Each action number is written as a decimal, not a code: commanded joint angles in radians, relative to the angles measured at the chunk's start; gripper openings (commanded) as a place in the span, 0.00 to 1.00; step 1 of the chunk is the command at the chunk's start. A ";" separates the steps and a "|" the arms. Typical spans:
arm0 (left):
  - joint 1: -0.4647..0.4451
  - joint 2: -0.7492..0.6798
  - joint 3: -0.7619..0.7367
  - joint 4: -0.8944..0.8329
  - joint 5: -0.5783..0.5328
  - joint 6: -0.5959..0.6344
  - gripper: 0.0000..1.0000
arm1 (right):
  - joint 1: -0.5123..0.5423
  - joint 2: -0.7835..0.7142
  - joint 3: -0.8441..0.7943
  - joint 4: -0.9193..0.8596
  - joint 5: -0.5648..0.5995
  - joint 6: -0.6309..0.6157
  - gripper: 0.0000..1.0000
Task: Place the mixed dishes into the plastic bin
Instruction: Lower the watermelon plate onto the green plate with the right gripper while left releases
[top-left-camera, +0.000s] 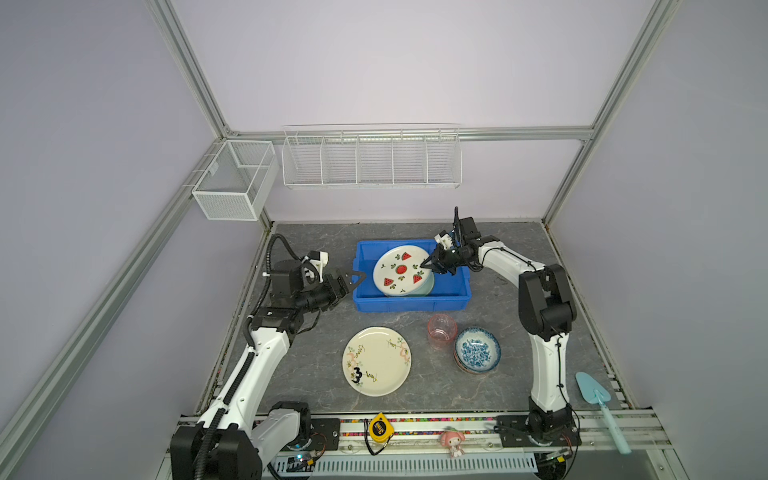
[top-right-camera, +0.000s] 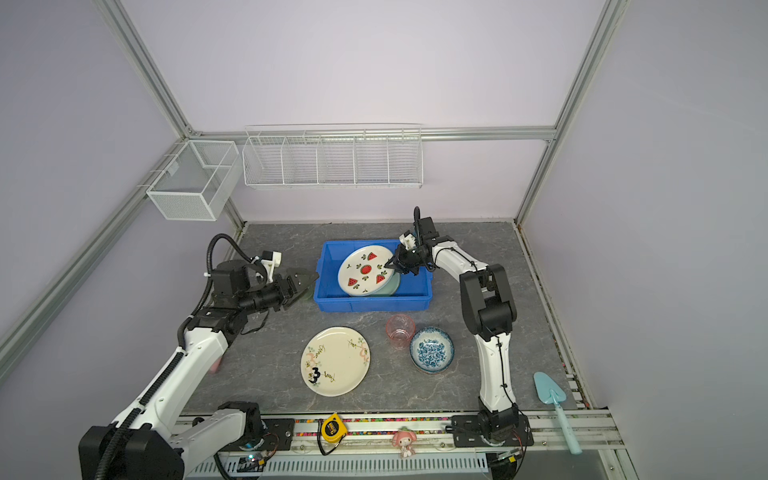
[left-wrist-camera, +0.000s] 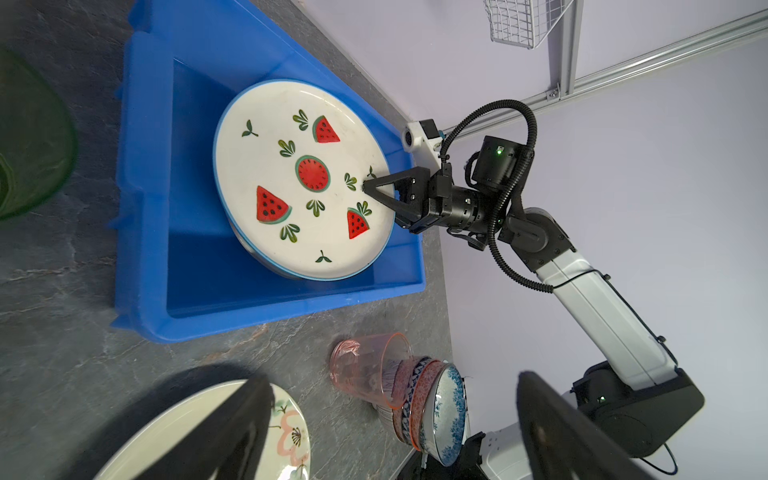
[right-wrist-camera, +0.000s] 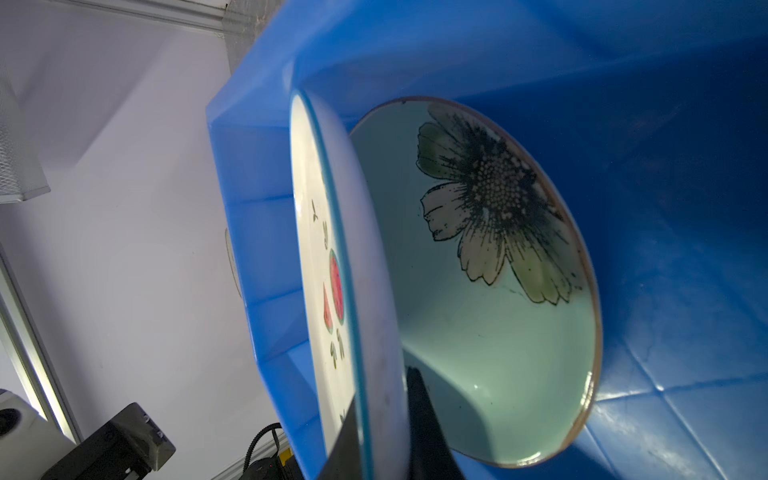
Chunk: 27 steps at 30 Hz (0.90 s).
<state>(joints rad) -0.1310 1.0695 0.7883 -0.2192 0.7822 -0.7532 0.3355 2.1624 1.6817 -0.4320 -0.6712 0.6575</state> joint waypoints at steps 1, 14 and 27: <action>0.005 -0.002 0.006 0.000 -0.008 0.014 0.91 | -0.009 -0.007 0.017 0.091 -0.041 0.016 0.09; 0.005 0.007 0.003 0.003 -0.010 0.011 0.92 | -0.025 0.007 -0.028 0.114 -0.018 0.015 0.23; 0.005 0.015 0.003 0.007 -0.009 0.009 0.91 | -0.032 0.018 -0.048 0.116 0.007 0.011 0.35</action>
<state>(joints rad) -0.1310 1.0794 0.7883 -0.2188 0.7818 -0.7532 0.3023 2.1685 1.6459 -0.3435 -0.6510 0.6655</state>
